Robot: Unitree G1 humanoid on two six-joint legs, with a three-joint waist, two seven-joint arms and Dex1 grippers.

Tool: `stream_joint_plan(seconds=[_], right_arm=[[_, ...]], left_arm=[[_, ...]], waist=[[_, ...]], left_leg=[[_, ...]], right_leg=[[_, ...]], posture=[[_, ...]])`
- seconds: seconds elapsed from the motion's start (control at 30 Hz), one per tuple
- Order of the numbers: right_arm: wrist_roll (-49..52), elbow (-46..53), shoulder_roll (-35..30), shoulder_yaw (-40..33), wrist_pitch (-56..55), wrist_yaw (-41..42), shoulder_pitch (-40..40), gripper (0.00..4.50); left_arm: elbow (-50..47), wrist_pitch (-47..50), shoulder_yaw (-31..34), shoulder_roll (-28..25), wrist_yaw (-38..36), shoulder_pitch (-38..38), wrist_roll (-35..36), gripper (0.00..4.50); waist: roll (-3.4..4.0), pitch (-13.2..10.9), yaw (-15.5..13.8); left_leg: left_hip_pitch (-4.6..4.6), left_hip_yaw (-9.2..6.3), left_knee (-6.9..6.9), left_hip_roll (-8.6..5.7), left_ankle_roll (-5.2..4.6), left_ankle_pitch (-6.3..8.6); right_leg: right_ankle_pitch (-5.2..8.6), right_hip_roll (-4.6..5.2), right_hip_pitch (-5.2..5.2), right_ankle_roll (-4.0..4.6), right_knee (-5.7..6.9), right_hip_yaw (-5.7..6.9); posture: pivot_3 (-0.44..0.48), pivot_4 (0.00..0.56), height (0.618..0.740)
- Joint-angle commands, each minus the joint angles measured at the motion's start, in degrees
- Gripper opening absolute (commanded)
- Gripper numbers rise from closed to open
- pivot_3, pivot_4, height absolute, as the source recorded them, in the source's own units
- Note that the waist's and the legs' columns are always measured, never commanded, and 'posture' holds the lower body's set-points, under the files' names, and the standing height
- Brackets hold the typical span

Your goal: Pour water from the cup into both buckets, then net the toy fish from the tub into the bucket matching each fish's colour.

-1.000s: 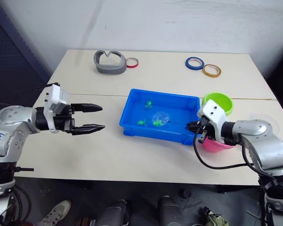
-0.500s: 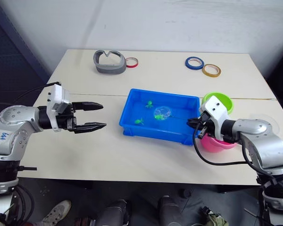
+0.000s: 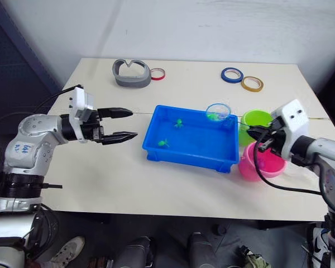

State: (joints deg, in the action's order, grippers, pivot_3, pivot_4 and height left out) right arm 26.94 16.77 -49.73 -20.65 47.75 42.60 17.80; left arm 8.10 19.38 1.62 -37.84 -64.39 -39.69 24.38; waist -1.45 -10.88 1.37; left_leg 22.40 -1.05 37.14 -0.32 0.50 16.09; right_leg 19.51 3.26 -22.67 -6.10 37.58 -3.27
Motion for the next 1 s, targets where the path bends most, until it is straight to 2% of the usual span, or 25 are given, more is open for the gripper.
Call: stream_joint_plan(seconds=[0.03,0.3,0.6,1.0], right_arm=[[0.55,1.67,-2.29,-6.73,0.10,-1.00,-2.22,0.00],[-3.01,-3.37,-3.82,-9.95,-3.97,-3.12,-6.32,0.00],[-11.47,-8.76,-3.75,-4.97,-11.80,-7.93,-7.04,0.00],[-30.22,-7.41,-9.54,1.75,-32.08,-11.76,-13.95,0.00]], left_arm=[[2.45,-2.45,-0.51,1.02,-1.53,-3.15,-0.74,3.84],[5.44,-4.02,-1.21,2.02,-3.14,-5.07,-1.49,3.84],[4.77,-3.53,-1.10,1.97,-3.67,-4.75,-1.46,3.84],[5.01,-3.59,-1.34,2.49,-3.79,-5.36,-1.66,3.84]], waist=[[0.00,0.00,0.07],[0.00,0.00,0.20],[0.00,0.00,0.14],[0.00,0.00,0.14]], left_leg=[[-0.01,0.01,-0.01,0.00,0.00,0.00],[-0.03,0.04,0.01,0.01,0.00,0.00],[-0.02,0.04,0.03,0.00,0.00,0.00],[-0.02,0.07,0.06,-0.01,0.00,0.00]], right_leg=[[0.00,0.01,0.00,0.00,0.02,0.00],[0.00,-0.03,0.00,0.00,0.04,-0.04],[-0.01,-0.03,0.00,-0.01,0.05,-0.04],[-0.01,-0.05,0.00,-0.02,0.06,-0.05]], posture=[[0.000,0.150,0.740],[0.000,0.150,0.740],[0.000,0.150,0.740],[0.000,0.150,0.740]])
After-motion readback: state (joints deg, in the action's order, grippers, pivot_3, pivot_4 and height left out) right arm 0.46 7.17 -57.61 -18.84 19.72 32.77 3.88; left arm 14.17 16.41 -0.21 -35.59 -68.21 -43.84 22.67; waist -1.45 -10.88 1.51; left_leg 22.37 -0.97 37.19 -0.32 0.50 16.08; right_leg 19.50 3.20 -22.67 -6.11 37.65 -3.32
